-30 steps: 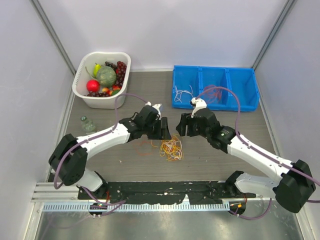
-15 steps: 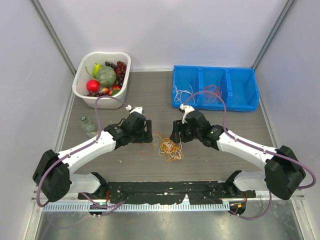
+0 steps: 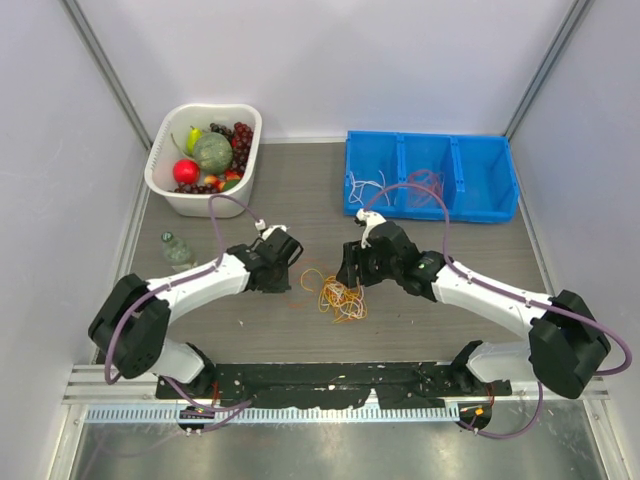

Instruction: Untangle the cables

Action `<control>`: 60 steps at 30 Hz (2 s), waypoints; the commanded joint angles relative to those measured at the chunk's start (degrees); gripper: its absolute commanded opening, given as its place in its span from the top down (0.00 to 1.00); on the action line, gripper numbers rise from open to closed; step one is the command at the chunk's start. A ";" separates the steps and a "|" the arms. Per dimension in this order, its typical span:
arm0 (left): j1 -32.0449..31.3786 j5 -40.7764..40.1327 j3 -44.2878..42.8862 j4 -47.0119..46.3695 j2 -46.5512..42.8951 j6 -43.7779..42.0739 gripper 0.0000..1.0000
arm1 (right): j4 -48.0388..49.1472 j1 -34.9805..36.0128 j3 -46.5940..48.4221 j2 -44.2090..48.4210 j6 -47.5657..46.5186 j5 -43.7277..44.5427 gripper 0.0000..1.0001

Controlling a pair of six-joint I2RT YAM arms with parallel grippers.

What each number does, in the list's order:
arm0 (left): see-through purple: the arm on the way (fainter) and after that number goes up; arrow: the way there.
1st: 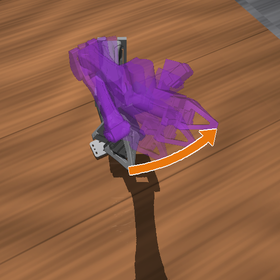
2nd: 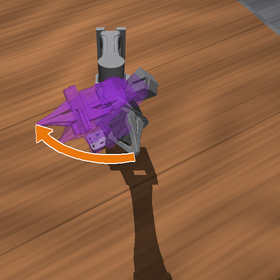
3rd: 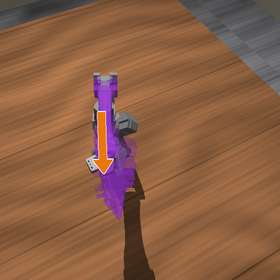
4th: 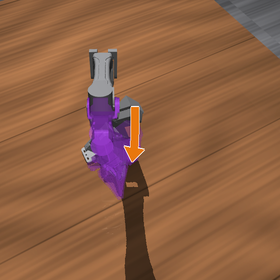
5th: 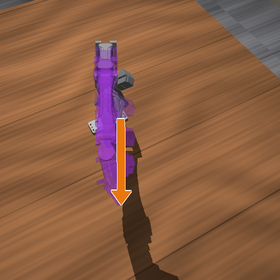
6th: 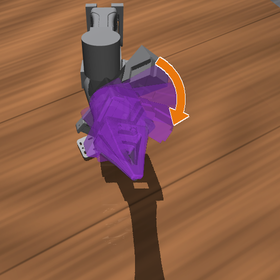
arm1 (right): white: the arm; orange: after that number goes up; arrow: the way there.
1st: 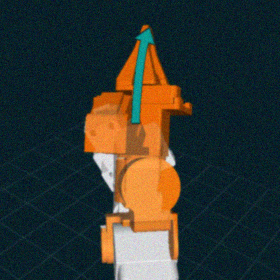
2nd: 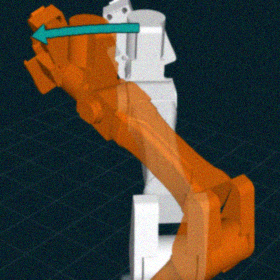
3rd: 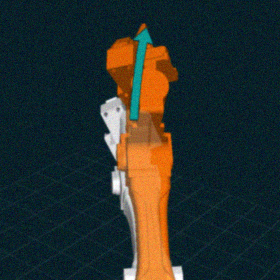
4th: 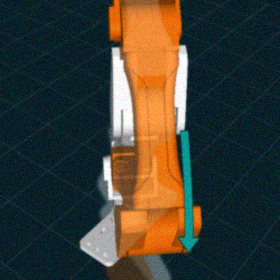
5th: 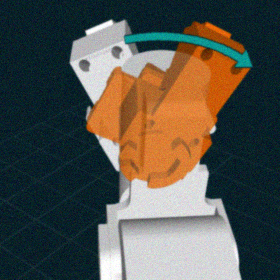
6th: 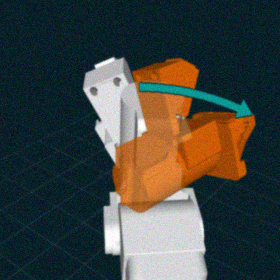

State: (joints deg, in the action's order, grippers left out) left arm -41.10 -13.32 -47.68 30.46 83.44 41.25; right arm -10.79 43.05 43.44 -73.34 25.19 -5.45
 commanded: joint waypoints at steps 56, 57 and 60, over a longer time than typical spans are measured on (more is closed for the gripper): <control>0.23 23.16 -38.62 -3.13 -20.08 -22.79 1.00 | -17.78 0.02 45.94 7.34 -22.47 -4.12 0.23; 0.15 23.17 -38.98 -2.51 -19.63 -23.23 1.00 | -18.47 0.11 46.03 7.25 -22.55 0.83 0.24; 0.23 20.36 -39.77 -0.23 -18.93 -24.03 1.00 | -20.50 0.02 46.12 7.16 -23.69 21.67 0.23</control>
State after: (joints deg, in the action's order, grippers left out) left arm -41.10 7.99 -84.49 27.66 63.83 19.51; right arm -28.88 43.29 87.53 -65.56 3.25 -2.46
